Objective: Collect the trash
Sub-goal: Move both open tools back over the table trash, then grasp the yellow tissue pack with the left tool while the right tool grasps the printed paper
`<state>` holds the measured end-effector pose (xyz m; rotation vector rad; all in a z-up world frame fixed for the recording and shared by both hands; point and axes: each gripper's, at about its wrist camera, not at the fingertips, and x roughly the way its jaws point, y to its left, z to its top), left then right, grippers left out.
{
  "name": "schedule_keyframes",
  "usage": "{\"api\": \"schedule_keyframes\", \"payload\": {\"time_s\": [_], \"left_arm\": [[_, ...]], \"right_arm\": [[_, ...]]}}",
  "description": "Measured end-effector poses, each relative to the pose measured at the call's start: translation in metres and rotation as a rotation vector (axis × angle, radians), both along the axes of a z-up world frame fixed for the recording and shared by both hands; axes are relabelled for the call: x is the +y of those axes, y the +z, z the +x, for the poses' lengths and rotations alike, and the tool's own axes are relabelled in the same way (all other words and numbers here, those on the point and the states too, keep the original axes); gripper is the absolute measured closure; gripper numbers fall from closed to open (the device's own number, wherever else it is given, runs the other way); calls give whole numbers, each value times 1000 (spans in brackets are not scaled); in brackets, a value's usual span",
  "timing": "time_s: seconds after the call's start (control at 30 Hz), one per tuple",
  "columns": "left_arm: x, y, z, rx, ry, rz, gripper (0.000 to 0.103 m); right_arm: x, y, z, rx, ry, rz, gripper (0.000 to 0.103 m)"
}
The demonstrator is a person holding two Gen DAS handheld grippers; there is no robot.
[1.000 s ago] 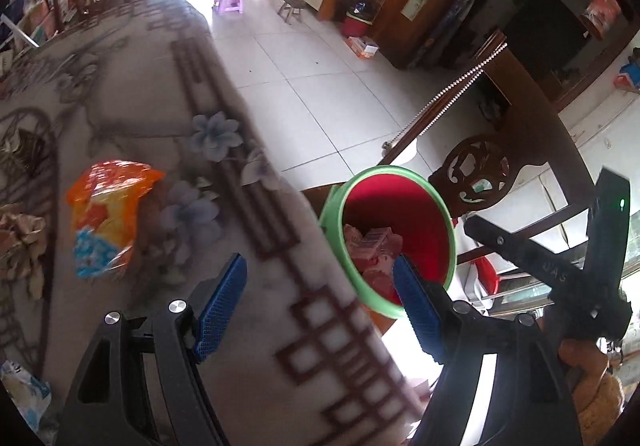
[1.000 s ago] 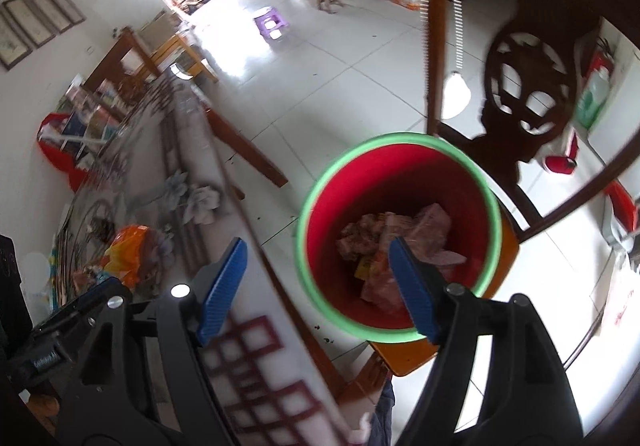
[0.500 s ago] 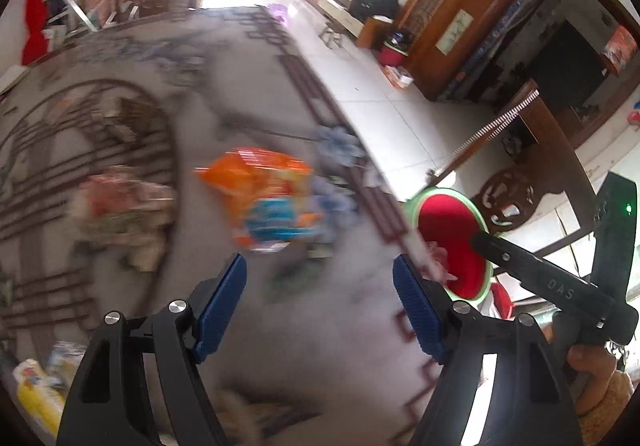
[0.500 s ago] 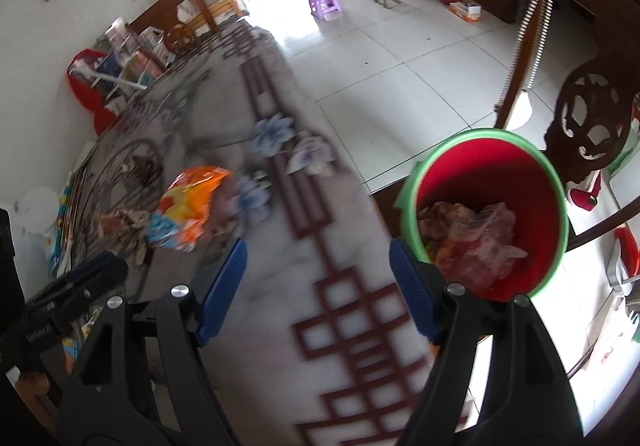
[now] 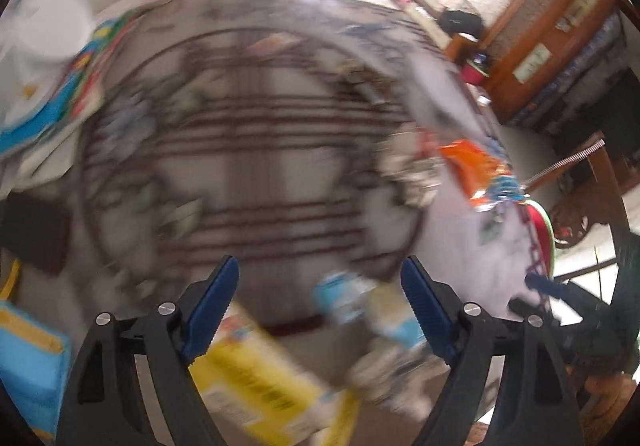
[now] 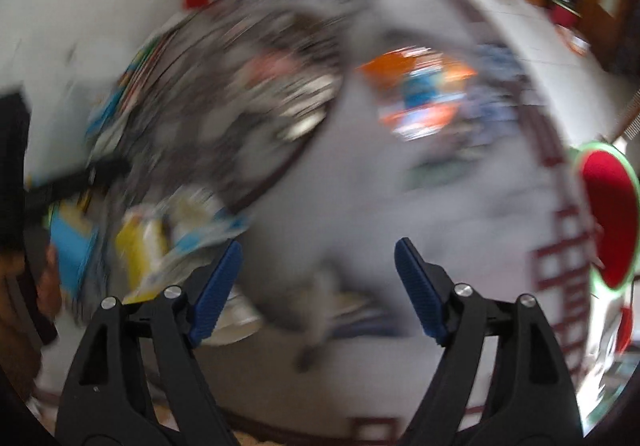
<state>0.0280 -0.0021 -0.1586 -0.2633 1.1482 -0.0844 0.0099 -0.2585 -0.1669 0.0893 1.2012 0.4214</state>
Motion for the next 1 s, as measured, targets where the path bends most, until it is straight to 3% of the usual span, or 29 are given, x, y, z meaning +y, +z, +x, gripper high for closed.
{"api": "schedule_keyframes", "payload": {"time_s": [0.13, 0.27, 0.37, 0.47, 0.6, 0.8, 1.0], "left_arm": [[41, -7, -19, 47, 61, -13, 24], [55, -18, -35, 105, 82, -66, 22], [59, -36, -54, 170, 84, -101, 22], [60, -53, -69, 236, 94, -121, 22], [61, -71, -76, 295, 124, -186, 22], [35, -76, -65, 266, 57, -209, 22], [27, -82, -53, 269, 60, -203, 22]], "right_arm": [[59, -17, -15, 70, 163, -12, 21], [86, -29, -18, 113, 222, -29, 18], [93, -41, -19, 154, 220, -50, 18], [95, -49, -22, 179, 198, -67, 28], [94, -42, -26, 126, 178, -92, 30], [92, -41, -28, 108, 166, -100, 30], [90, -36, -27, 73, 133, -112, 30]]}}
